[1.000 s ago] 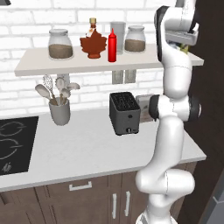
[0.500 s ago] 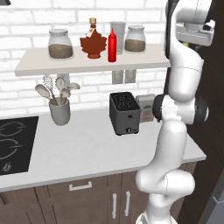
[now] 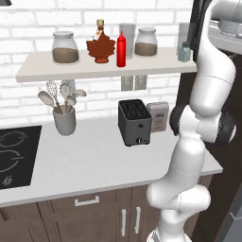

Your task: Put the shaker and condiment bottle from the counter next to their counterparts in the cabinet.

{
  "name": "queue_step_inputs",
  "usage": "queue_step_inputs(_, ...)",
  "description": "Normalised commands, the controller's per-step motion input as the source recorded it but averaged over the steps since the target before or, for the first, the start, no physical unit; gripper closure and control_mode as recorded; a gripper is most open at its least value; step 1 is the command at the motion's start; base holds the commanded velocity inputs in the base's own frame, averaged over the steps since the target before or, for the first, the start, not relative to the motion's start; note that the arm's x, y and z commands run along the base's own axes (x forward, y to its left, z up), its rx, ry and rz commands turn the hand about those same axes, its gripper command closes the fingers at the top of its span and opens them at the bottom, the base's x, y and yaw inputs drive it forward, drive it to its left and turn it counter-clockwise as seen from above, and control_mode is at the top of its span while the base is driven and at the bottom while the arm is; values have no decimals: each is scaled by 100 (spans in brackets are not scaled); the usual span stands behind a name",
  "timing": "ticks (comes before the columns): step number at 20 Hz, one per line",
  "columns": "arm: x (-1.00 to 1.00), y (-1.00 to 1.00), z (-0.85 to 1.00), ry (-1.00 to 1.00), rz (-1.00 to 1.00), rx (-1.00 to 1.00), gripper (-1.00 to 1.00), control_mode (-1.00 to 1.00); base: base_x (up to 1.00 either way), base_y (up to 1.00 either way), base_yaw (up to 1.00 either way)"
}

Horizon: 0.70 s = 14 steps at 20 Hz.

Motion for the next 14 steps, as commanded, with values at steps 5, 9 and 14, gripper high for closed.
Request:
queue_step_inputs(5, -69, 45, -47, 6, 11, 1, -100, -100, 0, 0, 0)
queue_step_inputs(9, -100, 96, -74, 10, 17, 0, -100, -100, 0, 0, 0)
queue_step_inputs(14, -100, 94, -69, 8, 17, 1, -100, -100, 0, 0, 0)
